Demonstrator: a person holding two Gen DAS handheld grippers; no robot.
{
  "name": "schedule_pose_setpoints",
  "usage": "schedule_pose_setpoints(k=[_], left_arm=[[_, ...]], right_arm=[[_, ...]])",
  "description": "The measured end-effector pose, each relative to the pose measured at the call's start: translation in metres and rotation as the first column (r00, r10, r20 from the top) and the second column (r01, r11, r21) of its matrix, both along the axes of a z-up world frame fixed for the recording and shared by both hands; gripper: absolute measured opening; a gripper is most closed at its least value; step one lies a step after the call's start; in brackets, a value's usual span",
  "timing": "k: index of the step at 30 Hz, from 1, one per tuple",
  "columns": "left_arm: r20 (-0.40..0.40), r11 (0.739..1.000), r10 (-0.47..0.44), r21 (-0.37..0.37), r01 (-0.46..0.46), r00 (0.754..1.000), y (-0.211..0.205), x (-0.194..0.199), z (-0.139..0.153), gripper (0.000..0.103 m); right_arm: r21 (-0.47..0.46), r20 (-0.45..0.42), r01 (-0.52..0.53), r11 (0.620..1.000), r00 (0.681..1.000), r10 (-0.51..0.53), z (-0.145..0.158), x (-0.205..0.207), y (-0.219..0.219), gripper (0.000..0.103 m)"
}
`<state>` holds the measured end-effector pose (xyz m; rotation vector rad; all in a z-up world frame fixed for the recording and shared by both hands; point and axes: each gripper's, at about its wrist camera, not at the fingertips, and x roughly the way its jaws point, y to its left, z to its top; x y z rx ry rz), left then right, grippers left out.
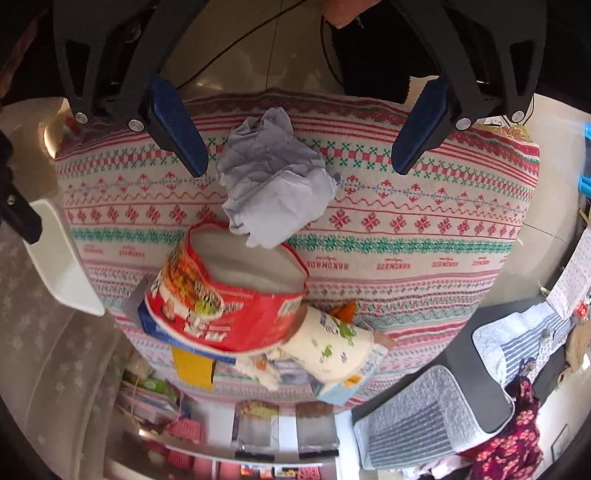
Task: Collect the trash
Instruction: 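Grasp the crumpled grey tissue with the left gripper while the right gripper grasps the red noodle cup, then lift the red noodle cup with the right gripper and drop it into the white bin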
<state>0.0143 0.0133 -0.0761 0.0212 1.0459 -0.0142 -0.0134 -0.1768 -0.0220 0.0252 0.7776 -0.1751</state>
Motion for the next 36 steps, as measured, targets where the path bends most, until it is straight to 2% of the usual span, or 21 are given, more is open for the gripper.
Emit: schedule_pose_setpoints(k=[3,5,8,9,11,13,15,22,26,28,29,33,36], left_arm=[[-0.053,1.0,0.009,-0.014,-0.01,0.999,0.002,0.009,-0.01,0.096],[-0.058,0.999,0.021,-0.046,-0.023,0.998,0.004,0.011,-0.015,0.096],[-0.055,0.999,0.025,-0.046,-0.028,0.998,0.005,0.015,-0.015,0.096],[-0.055,0.998,0.023,-0.049,-0.026,0.998,0.006,0.016,-0.016,0.094],[-0.061,0.998,0.013,-0.057,-0.016,0.998,0.007,0.018,-0.016,0.082],[-0.069,0.995,-0.005,-0.099,-0.002,0.998,0.007,0.017,-0.016,0.069],[-0.057,0.996,-0.012,-0.085,0.007,0.998,0.006,0.016,-0.014,0.063],[-0.019,0.996,0.033,-0.077,-0.034,0.999,0.018,0.009,0.004,0.061],[0.05,0.996,0.08,-0.036,-0.078,0.996,0.029,0.006,0.02,0.061],[0.053,0.995,0.091,-0.044,-0.089,0.994,0.032,0.008,0.021,0.061],[0.046,0.995,0.094,-0.05,-0.092,0.995,0.033,0.009,0.02,0.061],[0.021,0.992,0.11,-0.07,-0.109,0.994,0.037,0.013,0.016,0.061],[0.016,0.988,0.131,-0.084,-0.129,0.991,0.044,0.014,0.016,0.061]], right_arm=[[0.027,-0.024,0.008,1.0,1.0,-0.007,-0.004,0.002,-0.003,0.096],[0.044,-0.037,0.013,0.999,0.999,-0.012,-0.005,0.002,-0.005,0.096],[0.069,-0.053,0.02,0.997,0.998,-0.017,-0.007,0.004,-0.008,0.096],[0.077,-0.06,0.023,0.997,0.998,-0.018,-0.008,0.004,-0.009,0.096],[0.089,-0.07,0.026,0.996,0.997,-0.02,-0.01,0.005,-0.011,0.096],[0.107,-0.08,0.028,0.994,0.997,-0.019,-0.011,0.006,-0.012,0.096],[0.13,-0.091,0.032,0.991,0.996,-0.021,-0.012,0.007,-0.014,0.096],[0.295,-0.143,0.01,0.955,0.989,0.033,-0.019,0.02,-0.012,0.096],[0.438,-0.184,-0.018,0.899,0.977,0.109,-0.022,0.038,-0.003,0.096],[0.517,-0.202,-0.038,0.855,0.965,0.165,-0.026,0.049,0.007,0.096],[0.563,-0.21,-0.039,0.826,0.959,0.189,-0.029,0.055,0.01,0.096],[0.754,-0.252,0.032,0.656,0.937,0.243,-0.053,0.081,0.024,0.096],[0.794,-0.282,0.069,0.604,0.922,0.264,-0.071,0.097,0.036,0.096]])
